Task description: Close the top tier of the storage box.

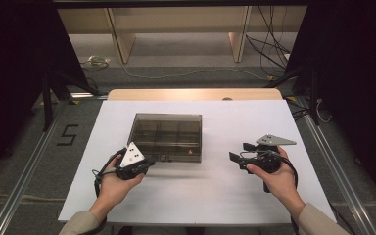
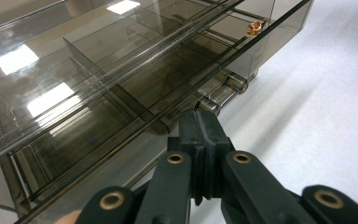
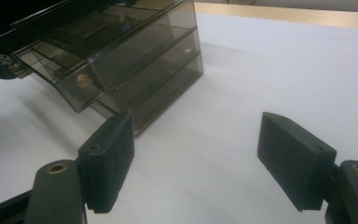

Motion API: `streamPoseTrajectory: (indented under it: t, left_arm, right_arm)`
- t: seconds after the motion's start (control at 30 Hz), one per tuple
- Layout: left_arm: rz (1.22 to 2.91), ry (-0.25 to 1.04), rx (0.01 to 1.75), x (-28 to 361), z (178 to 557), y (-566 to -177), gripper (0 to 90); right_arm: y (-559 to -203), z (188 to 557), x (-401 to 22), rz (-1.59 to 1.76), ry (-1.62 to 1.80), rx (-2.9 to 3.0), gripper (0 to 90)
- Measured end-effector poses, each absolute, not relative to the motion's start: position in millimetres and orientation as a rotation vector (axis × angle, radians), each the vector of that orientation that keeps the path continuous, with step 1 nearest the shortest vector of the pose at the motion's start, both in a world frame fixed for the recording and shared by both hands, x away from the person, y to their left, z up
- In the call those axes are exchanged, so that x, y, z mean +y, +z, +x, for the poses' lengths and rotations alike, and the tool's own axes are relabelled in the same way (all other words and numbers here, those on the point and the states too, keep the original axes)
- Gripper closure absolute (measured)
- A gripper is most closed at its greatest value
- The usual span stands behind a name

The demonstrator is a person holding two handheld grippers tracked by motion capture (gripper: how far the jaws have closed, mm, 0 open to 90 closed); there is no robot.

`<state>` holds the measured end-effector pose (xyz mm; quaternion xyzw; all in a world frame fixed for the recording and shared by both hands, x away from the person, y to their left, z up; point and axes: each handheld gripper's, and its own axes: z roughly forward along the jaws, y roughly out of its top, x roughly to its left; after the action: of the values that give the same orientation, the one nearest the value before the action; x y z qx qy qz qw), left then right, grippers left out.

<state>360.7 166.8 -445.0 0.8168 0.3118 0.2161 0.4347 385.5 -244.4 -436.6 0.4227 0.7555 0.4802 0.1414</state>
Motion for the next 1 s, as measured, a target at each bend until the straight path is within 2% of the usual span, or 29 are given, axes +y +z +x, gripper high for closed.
streamPoseTrajectory:
  t: [1.0]
  left_arm:
    - [2.029, 0.544, 0.783, 164.7, 366.4, -444.9, 89.5]
  right_arm:
    - [-436.1, 385.4, -244.4, 1.219, 1.397, 2.176, 28.1]
